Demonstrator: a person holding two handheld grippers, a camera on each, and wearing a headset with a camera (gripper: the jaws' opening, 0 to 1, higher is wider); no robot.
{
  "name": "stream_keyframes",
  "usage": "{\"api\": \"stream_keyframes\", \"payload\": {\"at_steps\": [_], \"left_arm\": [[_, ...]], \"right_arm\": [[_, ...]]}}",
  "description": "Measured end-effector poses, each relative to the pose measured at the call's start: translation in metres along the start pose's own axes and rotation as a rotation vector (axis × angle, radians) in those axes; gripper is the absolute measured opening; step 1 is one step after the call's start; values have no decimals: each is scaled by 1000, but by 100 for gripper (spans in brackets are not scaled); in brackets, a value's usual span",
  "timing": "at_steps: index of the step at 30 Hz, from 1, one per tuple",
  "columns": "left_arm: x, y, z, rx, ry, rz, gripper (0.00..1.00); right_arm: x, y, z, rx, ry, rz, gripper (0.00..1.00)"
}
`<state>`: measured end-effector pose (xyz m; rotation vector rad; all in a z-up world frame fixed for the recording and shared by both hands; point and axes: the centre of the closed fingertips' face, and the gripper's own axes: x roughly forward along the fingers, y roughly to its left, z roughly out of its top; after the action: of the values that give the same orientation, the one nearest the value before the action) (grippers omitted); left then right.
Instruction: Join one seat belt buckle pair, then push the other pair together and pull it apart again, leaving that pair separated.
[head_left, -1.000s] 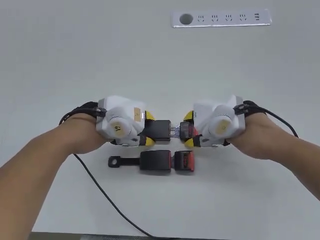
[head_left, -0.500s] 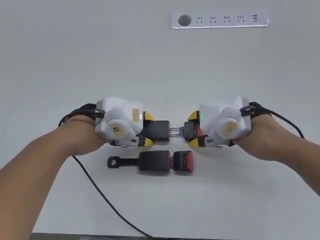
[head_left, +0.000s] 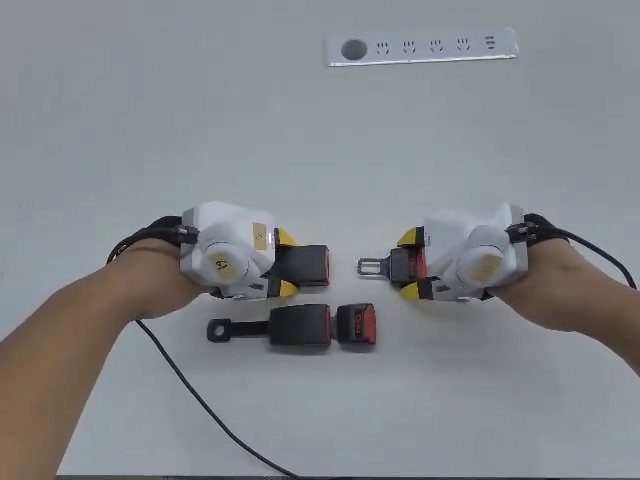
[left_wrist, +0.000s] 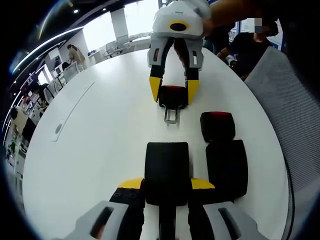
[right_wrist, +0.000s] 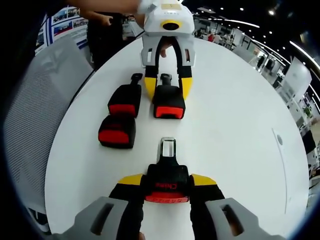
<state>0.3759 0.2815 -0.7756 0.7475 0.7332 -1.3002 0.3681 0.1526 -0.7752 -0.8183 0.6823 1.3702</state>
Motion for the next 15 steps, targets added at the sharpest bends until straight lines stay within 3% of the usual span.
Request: {"api": "stream_keyframes", "payload": {"at_steps": [15], "left_arm": [[-1,0,1,9,10,-2,34]], "right_arm": [[-32,2,-42,23,64,-27,32]]}}
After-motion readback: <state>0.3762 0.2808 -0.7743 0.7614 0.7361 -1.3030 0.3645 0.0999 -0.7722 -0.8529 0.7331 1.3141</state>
